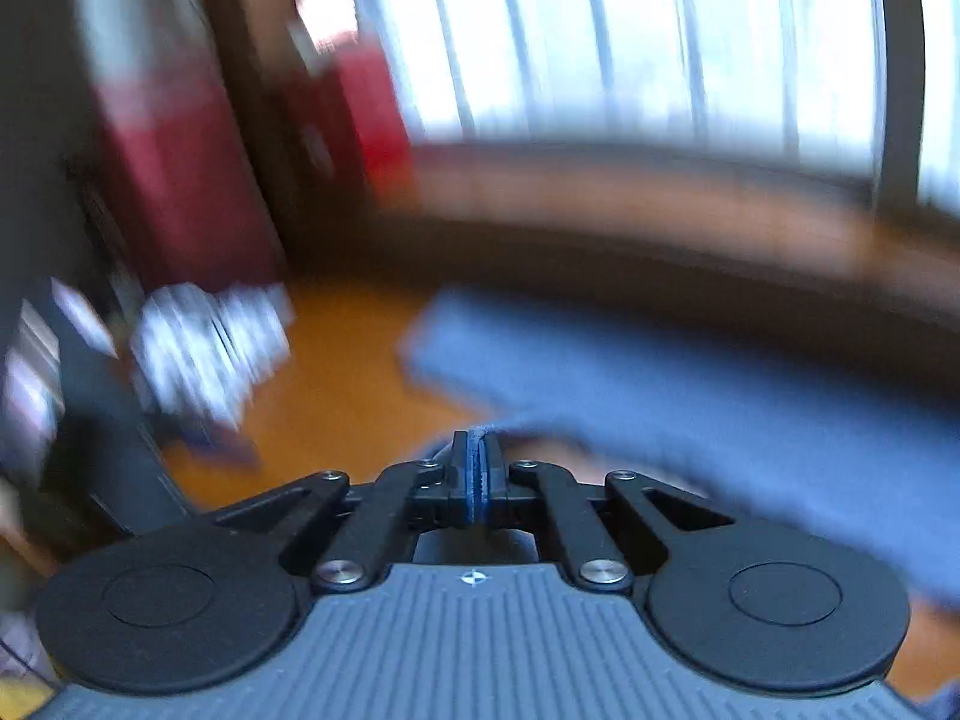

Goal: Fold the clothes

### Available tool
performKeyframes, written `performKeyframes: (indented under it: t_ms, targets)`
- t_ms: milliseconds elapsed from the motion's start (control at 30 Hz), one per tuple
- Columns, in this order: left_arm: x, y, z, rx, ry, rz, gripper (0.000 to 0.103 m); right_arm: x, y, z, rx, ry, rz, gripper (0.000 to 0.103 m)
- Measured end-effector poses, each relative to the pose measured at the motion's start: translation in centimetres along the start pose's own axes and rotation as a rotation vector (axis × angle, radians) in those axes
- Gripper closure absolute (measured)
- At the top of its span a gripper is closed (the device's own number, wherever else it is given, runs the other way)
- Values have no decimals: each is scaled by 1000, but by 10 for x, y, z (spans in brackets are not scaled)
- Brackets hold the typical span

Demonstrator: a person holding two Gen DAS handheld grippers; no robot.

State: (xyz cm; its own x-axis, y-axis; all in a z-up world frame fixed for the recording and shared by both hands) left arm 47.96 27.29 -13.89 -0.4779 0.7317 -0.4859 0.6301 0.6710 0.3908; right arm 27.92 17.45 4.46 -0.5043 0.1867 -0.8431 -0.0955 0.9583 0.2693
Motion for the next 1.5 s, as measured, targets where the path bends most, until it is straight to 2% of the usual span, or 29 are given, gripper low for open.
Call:
performKeyframes:
  t_ms: [133,167,233,267,300,333,400,433,467,500,533,567,633,700,833,933,1033,1067,1100,1233,1300,1367,1500]
  targets:
    - [6,20,-2,-28,-1,-40,26,-62,58,-38,-44,-203,-135,102]
    - [8,25,-3,-35,-2,-49,26,-65,69,-38,-78,-204,-153,101]
    - [14,35,-3,-57,5,-69,26,-56,89,-23,-144,-157,-195,99]
    - [18,41,-4,-71,10,-80,26,-44,96,-8,-173,-110,-206,91]
    - [23,46,-3,-85,17,-90,26,-24,102,13,-205,-25,-198,88]
    - [28,52,-2,-99,28,-100,26,-5,105,30,-222,51,-179,77]
    - [40,64,1,-123,57,-117,26,37,110,59,-232,198,-162,74]
    - [46,70,3,-137,74,-125,26,52,110,64,-215,241,-179,74]
    - [50,75,5,-148,86,-130,26,59,108,61,-194,247,-189,69]
    - [54,79,4,-156,92,-133,26,66,105,58,-172,251,-199,62]
    - [57,82,3,-162,95,-136,26,69,98,51,-152,241,-194,46]
    - [57,85,1,-163,89,-139,26,71,86,44,-115,230,-180,38]
    - [52,85,-7,-145,59,-148,26,77,63,29,-39,207,-150,38]
    - [41,77,-17,-97,13,-152,26,88,30,10,100,209,-102,38]
    - [6,31,-31,51,-80,-98,25,107,-42,-27,351,167,55,38]
    - [-16,-19,-35,87,-145,25,25,122,-90,-53,527,128,155,38]
    - [-29,-70,-38,124,-186,133,25,145,-120,-75,568,148,248,42]
    - [-32,-85,-39,136,-188,160,25,154,-123,-78,554,160,281,43]
    - [-33,-97,-40,139,-190,182,25,156,-119,-82,542,132,272,43]
    - [-33,-132,-47,134,-194,227,25,170,-99,-91,474,143,229,42]
    - [-31,-148,-51,128,-186,233,25,176,-92,-104,433,143,211,46]
    - [-33,-165,-58,106,-185,228,25,176,-91,-120,414,85,249,47]
    - [-40,-202,-82,109,-181,192,25,185,-117,-209,449,-40,294,44]
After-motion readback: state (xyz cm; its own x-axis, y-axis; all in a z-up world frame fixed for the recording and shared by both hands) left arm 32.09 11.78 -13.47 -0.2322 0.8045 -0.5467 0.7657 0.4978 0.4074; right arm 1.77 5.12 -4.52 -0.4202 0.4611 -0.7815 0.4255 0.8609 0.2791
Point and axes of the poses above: each gripper's, at about its wrist camera, not at the fingertips, and z roughly the way its jaws point, y to its left, x to its underside, the point moved 9 cm from there along z, roughly the way its jaws point, and after that the axes turned 12 degrees about -x, right-handed, at the moved point
